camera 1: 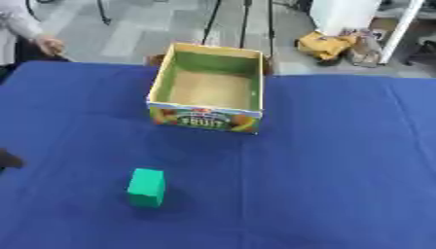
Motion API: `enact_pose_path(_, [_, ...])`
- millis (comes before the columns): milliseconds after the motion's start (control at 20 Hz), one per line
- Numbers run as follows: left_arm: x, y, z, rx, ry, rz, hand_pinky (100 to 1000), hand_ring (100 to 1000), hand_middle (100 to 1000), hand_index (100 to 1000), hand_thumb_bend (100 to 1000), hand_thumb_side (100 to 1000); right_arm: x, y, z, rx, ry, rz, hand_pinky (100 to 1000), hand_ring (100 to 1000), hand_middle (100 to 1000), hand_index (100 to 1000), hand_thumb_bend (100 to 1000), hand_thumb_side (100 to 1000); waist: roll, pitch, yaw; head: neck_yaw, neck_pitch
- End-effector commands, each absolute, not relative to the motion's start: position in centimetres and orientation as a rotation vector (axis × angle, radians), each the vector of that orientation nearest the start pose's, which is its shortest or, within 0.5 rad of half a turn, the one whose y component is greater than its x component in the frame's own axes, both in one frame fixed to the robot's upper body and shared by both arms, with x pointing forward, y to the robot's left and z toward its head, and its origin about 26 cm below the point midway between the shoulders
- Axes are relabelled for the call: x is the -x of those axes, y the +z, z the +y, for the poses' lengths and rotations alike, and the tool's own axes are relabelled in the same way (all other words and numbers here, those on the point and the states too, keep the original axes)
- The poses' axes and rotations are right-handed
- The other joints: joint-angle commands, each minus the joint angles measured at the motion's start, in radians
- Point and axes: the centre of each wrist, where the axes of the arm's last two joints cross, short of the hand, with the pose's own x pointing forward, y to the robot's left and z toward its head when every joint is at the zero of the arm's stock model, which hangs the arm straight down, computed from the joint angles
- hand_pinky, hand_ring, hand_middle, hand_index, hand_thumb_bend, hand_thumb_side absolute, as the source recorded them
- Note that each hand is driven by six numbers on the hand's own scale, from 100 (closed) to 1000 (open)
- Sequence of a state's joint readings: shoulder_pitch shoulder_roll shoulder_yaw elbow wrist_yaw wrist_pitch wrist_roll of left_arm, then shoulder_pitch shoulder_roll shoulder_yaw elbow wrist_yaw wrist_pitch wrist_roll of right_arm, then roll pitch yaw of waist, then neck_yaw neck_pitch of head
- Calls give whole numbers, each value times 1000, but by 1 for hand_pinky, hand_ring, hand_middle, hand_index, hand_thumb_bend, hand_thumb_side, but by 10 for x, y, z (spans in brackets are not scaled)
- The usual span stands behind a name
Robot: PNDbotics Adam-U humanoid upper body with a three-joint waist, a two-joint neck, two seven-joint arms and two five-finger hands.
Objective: Pick up objects on the table and place them in the box.
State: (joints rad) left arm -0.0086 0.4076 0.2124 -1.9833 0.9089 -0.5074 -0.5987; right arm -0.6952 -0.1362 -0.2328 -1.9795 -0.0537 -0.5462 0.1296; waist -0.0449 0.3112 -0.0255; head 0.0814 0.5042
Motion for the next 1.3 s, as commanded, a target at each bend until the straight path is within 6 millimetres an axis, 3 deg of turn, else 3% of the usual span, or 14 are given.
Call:
enact_pose_path(50, [-254, 159, 358, -599, 833, 3198, 690, 721, 803, 930, 100, 863, -313, 316, -248, -18, -239, 3030, 793, 836, 594, 844, 100, 802, 2, -21, -1, -1, -5])
enact_pose_path(450, [-246, 171, 380, -203, 1198, 3127, 723, 720, 801, 968, 100, 798, -313, 315, -248, -21, -243, 3033, 790, 833, 593, 842, 100, 813, -1, -28, -4, -37, 57])
enact_pose_path(1050, [-250, 203, 389, 195, 1588, 2943, 797, 787, 848, 1000, 100, 746, -313, 312, -249, -29, -263, 3043, 791, 833, 590, 842, 100, 809, 0, -36, -5, -38, 68])
enact_pose_path(1300, [-252, 212, 388, 324, 1902, 2747, 862, 852, 911, 1000, 100, 783, -314, 310, -250, -37, -276, 3053, 797, 839, 582, 844, 100, 774, 5, -37, -7, -16, 62])
